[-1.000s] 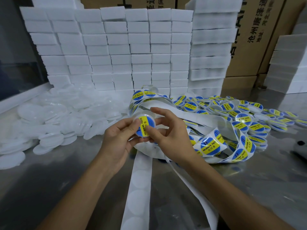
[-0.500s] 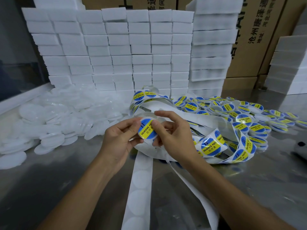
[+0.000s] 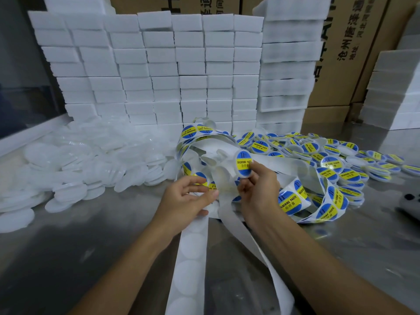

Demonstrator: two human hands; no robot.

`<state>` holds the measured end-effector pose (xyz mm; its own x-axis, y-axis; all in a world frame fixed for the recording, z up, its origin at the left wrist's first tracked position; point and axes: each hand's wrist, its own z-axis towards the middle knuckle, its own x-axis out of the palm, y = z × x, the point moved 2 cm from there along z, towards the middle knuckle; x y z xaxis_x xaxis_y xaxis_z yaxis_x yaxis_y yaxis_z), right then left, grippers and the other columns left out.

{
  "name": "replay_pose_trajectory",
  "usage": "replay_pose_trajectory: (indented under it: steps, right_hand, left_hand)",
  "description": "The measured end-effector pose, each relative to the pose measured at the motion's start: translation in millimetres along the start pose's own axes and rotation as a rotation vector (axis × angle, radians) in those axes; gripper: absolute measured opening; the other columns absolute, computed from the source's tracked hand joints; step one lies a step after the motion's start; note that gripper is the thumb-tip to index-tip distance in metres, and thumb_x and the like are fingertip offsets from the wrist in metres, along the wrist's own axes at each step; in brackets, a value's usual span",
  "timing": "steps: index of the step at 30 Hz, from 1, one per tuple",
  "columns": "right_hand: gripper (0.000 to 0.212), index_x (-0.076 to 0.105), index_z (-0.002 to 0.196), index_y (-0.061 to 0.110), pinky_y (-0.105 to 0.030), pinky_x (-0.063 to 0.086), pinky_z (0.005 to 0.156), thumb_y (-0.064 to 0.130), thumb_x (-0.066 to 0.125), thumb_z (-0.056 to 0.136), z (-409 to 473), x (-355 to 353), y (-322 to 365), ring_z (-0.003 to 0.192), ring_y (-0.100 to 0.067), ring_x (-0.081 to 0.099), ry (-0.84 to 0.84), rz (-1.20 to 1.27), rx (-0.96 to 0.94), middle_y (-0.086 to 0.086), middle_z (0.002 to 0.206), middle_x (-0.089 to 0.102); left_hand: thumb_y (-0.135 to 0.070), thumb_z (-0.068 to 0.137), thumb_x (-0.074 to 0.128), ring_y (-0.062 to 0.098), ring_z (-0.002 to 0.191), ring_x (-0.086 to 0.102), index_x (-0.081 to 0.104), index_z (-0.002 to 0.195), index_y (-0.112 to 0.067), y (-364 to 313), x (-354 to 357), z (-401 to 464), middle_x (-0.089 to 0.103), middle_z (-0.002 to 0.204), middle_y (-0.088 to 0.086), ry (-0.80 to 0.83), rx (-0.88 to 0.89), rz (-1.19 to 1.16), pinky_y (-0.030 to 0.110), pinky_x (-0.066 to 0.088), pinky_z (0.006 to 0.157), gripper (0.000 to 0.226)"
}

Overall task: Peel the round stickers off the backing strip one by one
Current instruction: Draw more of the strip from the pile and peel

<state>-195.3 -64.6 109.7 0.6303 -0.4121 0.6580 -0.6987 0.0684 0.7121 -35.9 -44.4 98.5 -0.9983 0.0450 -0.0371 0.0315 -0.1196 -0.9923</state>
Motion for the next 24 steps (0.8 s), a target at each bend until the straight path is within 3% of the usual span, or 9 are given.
replay_pose_trajectory:
  steps: [4, 10, 13, 17, 20, 24]
  right_hand:
    - [0.007, 0.059, 0.082, 0.011, -0.021, 0.032, 0.051, 0.011, 0.055, 0.088, -7, 2, -9, 0.043, -0.009, 0.04, 0.15, 0.067, 0.131, -0.001, 0.062, 0.053]
    - [0.023, 0.061, 0.068, 0.008, -0.025, 0.032, 0.056, 0.011, 0.053, 0.09, -16, 6, -12, 0.045, -0.01, 0.042, 0.325, 0.115, 0.255, -0.003, 0.063, 0.052]
    - [0.013, 0.064, 0.08, 0.007, -0.022, 0.039, 0.053, 0.009, 0.055, 0.09, -21, 9, -9, 0.047, -0.011, 0.047, 0.365, 0.084, 0.248, -0.004, 0.066, 0.058]
    - [0.02, 0.066, 0.104, 0.013, -0.021, 0.044, 0.046, 0.001, 0.056, 0.091, -20, 13, 11, 0.049, -0.013, 0.054, 0.294, -0.092, 0.002, -0.001, 0.064, 0.061]
    - [0.02, 0.068, 0.099, 0.017, -0.023, 0.048, 0.052, 0.001, 0.06, 0.091, -18, 12, 36, 0.052, -0.012, 0.059, 0.261, -0.334, -0.318, -0.001, 0.07, 0.063]
    - [0.017, 0.066, 0.093, 0.019, -0.018, 0.05, 0.054, 0.003, 0.061, 0.091, 1, 7, 76, 0.055, -0.005, 0.063, 0.127, -0.441, -0.561, -0.001, 0.079, 0.066]
  left_hand:
    - [-0.017, 0.073, 0.083, 0.01, 0.082, 0.073, 0.067, 0.109, -0.017, 0, 4, -2, 0.073, 0.101, 0.003, 0.012, -0.004, 0.041, 0.017, 0.053, 0.059, 0.04]
    - [-0.003, 0.069, 0.084, 0.011, 0.079, 0.073, 0.061, 0.12, -0.018, 3, 4, -1, 0.071, 0.106, 0.0, 0.058, -0.056, 0.045, 0.02, 0.054, 0.061, 0.057]
    - [0.012, 0.075, 0.068, 0.015, 0.072, 0.071, 0.061, 0.12, -0.02, 8, 2, 2, 0.075, 0.097, -0.001, 0.055, -0.074, 0.104, 0.027, 0.055, 0.063, 0.055]
    - [0.015, 0.077, 0.054, 0.012, 0.061, 0.066, 0.064, 0.109, -0.027, 12, -3, 5, 0.074, 0.077, -0.007, -0.01, -0.068, 0.145, 0.027, 0.051, 0.059, 0.053]
    - [0.008, 0.081, 0.06, 0.01, 0.06, 0.059, 0.068, 0.102, -0.026, 12, -8, 7, 0.065, 0.061, -0.009, -0.074, -0.067, 0.102, 0.024, 0.045, 0.061, 0.041]
    - [-0.004, 0.085, 0.066, 0.018, 0.075, 0.068, 0.074, 0.086, -0.024, 9, -10, 8, 0.074, 0.079, 0.001, -0.14, -0.108, -0.012, 0.035, 0.052, 0.074, 0.022]
